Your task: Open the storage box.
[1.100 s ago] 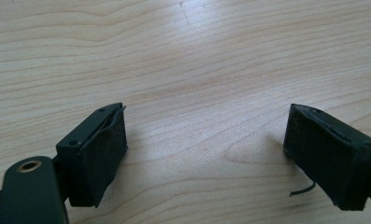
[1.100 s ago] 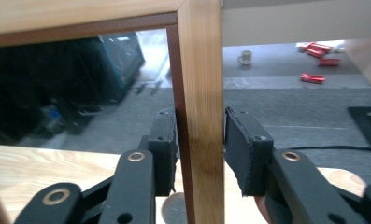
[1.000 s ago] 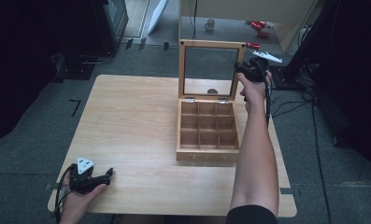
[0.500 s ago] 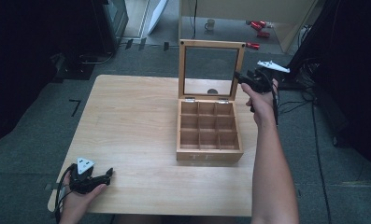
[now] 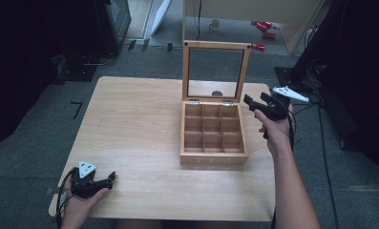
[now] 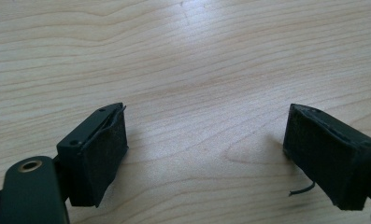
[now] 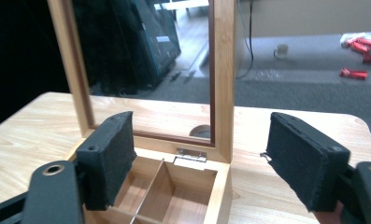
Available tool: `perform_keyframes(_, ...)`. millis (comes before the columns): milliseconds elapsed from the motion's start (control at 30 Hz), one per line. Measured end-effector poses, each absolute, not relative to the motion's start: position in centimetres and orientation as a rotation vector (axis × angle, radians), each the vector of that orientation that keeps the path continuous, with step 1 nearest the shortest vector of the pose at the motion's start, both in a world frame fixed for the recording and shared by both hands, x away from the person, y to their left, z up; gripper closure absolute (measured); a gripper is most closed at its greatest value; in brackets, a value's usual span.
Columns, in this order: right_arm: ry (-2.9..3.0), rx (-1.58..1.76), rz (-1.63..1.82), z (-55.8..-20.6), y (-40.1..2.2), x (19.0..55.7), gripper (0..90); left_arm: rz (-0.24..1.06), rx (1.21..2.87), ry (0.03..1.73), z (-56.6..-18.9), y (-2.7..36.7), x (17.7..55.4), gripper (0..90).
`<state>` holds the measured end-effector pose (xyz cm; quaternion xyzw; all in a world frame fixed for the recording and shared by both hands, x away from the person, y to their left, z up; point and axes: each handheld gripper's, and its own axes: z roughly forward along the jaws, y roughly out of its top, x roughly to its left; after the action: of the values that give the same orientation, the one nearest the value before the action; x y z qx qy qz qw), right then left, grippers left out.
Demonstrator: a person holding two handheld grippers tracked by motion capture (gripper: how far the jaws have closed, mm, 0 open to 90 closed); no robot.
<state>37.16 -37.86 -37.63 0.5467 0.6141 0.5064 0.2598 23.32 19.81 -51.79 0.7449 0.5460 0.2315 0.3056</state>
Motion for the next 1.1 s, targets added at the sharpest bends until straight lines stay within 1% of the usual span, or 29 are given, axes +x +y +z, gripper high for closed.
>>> perform_keyframes(33,1.664,1.481,1.372,-37.6,-37.9,37.2,22.1,0.613,1.972,1.445,-51.8,19.8,23.3,14.0)
perform_keyframes(100,1.667,1.437,1.393,-37.8,-38.1,36.1,18.7,0.613,1.972,1.445,-51.8,19.8,23.3,14.0)
perform_keyframes(133,1.667,1.428,1.394,-38.1,-38.3,35.1,18.2,0.613,1.972,1.445,-51.8,19.8,23.3,14.0)
perform_keyframes(167,1.667,1.428,1.394,-38.1,-38.3,35.1,18.2,0.613,1.972,1.445,-51.8,19.8,23.3,14.0)
perform_keyframes(367,1.671,1.436,1.350,-39.7,-38.7,32.2,15.3,0.613,1.972,1.445,-51.8,19.8,23.3,14.1)
perform_keyframes(733,1.714,1.462,1.278,-43.6,-39.3,27.6,14.5,0.613,1.973,1.445,-51.8,19.8,23.3,14.2)
perform_keyframes(1100,1.702,1.541,1.250,-47.1,-40.9,23.2,14.5,0.612,1.973,1.446,-51.8,19.8,23.3,14.2)
